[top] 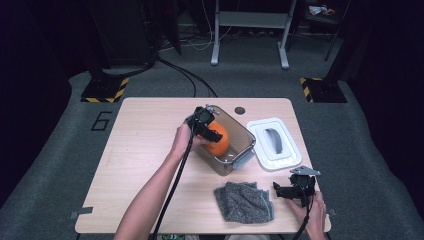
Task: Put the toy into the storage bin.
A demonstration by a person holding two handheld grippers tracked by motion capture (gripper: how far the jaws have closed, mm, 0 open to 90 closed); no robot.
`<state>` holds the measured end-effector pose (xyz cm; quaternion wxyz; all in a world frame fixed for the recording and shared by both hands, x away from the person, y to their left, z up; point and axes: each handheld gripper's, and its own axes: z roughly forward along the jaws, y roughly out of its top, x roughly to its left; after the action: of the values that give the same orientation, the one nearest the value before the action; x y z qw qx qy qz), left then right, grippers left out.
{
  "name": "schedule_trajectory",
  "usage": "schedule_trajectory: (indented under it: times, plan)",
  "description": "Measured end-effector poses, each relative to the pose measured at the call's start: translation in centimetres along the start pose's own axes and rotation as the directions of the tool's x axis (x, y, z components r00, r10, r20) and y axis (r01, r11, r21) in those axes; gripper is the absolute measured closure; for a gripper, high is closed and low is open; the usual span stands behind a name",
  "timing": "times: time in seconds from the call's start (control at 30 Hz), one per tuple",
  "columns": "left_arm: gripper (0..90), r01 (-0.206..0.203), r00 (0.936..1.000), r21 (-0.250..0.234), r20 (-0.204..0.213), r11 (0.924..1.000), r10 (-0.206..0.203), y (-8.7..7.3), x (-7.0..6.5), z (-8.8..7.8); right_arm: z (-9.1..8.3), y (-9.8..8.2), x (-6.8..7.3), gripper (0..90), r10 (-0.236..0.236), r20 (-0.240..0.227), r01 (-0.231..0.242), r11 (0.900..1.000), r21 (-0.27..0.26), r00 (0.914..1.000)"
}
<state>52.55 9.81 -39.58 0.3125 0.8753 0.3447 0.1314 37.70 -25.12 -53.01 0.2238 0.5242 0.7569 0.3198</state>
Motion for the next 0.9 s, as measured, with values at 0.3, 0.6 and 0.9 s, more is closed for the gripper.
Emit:
schedule_trajectory:
  times: [0.3,0.6,0.9]
  plan:
    - [13.8,0.028,0.9996,-0.088,0.012,0.9957,-0.027,-0.6,1.4,-3.1,0.0,0.0,0.0,0.0,0.002,0.0,-0.002,1.0,0.001,1.0]
    - [7.1,0.06,0.9982,-0.168,0.006,0.9839,-0.06,-2.3,2.4,-6.7,0.0,0.0,0.0,0.0,0.0,-0.001,0.0,1.0,0.001,1.0]
    - [4.0,0.035,0.9983,-0.196,-0.038,0.98,-0.043,-5.8,2.2,-9.0,0.0,0.0,0.0,0.0,0.003,-0.001,-0.003,1.0,0.0,1.0]
